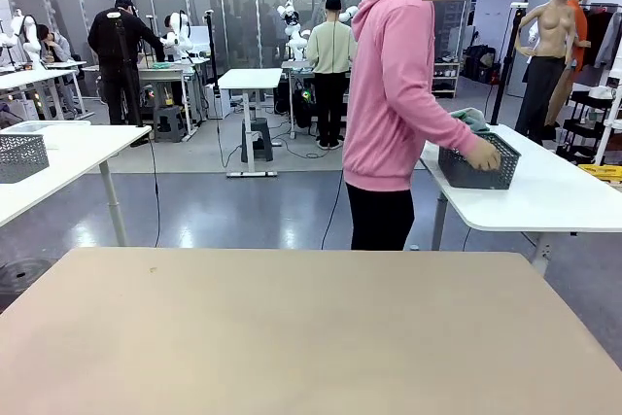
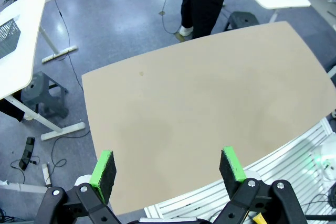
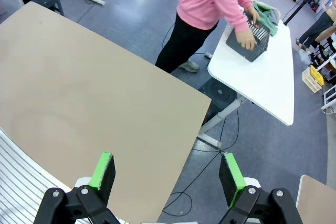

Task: Fold the towels and place them in the basket.
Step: When a person lays out a Towel with hook on the table, fold it in half twice.

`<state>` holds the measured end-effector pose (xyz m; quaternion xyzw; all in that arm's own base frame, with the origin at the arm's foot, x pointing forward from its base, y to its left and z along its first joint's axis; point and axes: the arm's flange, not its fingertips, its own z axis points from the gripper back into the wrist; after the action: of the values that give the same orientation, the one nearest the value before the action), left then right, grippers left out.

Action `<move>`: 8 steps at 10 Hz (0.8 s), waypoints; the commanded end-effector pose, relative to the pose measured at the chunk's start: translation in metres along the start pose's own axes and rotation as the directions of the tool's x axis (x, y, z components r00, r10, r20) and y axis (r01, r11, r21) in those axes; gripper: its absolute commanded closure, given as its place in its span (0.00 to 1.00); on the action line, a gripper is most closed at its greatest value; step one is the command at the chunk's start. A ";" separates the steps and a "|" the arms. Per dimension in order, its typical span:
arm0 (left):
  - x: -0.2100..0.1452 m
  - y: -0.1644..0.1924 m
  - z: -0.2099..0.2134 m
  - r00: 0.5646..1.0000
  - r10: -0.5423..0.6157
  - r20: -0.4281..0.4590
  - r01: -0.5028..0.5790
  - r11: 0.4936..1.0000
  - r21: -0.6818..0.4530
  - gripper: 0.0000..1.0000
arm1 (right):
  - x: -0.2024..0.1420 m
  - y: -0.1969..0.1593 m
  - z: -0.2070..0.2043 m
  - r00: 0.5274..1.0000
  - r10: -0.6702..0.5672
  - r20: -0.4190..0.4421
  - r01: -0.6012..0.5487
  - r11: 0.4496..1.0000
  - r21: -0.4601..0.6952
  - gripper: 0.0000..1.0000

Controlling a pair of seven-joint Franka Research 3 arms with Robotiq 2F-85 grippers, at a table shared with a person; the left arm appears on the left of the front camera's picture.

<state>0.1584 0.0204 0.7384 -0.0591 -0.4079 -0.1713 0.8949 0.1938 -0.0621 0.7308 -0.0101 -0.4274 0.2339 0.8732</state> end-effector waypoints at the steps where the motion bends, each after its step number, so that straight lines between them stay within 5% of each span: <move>1: 0.005 -0.001 0.001 1.000 -0.005 -0.003 0.005 1.000 0.002 0.00 | 0.000 -0.001 0.000 1.000 -0.005 -0.002 0.005 1.000 -0.002 0.00; 8: 0.005 -0.001 0.001 1.000 -0.005 -0.003 0.005 1.000 0.002 0.00 | 0.000 -0.001 0.000 1.000 -0.005 -0.002 0.005 1.000 -0.002 0.00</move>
<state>0.1584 0.0204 0.7384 -0.0591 -0.4079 -0.1713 0.8949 0.1938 -0.0621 0.7308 -0.0100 -0.4274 0.2339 0.8732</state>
